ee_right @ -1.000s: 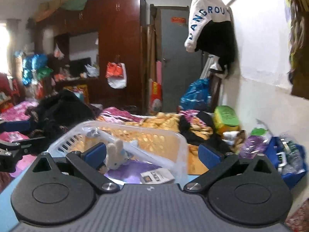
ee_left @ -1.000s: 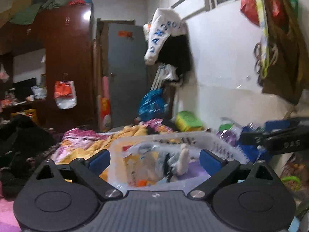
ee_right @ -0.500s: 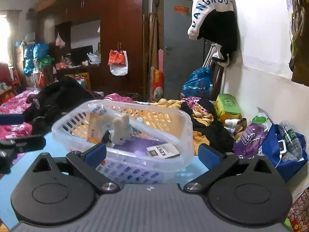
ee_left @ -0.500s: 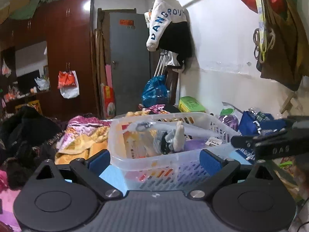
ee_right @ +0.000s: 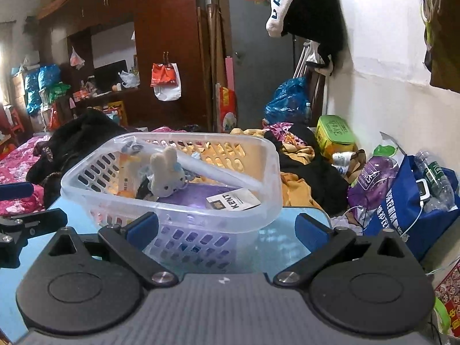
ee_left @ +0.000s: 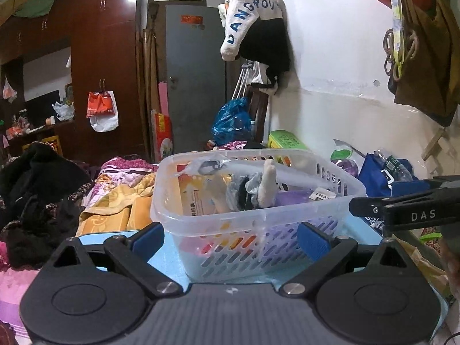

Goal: Organize objects

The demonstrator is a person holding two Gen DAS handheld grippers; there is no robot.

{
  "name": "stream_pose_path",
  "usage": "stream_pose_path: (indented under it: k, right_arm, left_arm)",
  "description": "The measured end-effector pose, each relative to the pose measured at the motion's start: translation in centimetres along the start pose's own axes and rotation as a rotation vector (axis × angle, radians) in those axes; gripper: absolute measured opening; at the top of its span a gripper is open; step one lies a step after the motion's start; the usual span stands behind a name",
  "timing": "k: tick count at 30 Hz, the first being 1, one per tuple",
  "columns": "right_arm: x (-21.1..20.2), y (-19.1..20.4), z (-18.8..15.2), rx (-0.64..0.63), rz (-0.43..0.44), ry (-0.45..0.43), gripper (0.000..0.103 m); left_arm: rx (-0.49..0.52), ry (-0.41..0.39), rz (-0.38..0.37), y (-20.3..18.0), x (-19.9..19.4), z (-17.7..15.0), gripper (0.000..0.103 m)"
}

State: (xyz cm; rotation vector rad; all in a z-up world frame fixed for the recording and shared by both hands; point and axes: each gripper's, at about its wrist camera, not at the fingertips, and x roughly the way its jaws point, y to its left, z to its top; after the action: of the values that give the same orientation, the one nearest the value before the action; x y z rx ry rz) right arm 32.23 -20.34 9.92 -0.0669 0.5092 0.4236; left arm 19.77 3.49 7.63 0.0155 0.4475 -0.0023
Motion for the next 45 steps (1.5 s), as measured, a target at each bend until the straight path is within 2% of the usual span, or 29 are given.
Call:
stream_pose_path:
  k: [45]
  right_arm:
    - [-0.5,-0.4,-1.1,-0.036,-0.034,-0.013,0.103]
  left_arm:
    - [0.022,0.018,0.009,-1.4,1.1,-0.9,0.1]
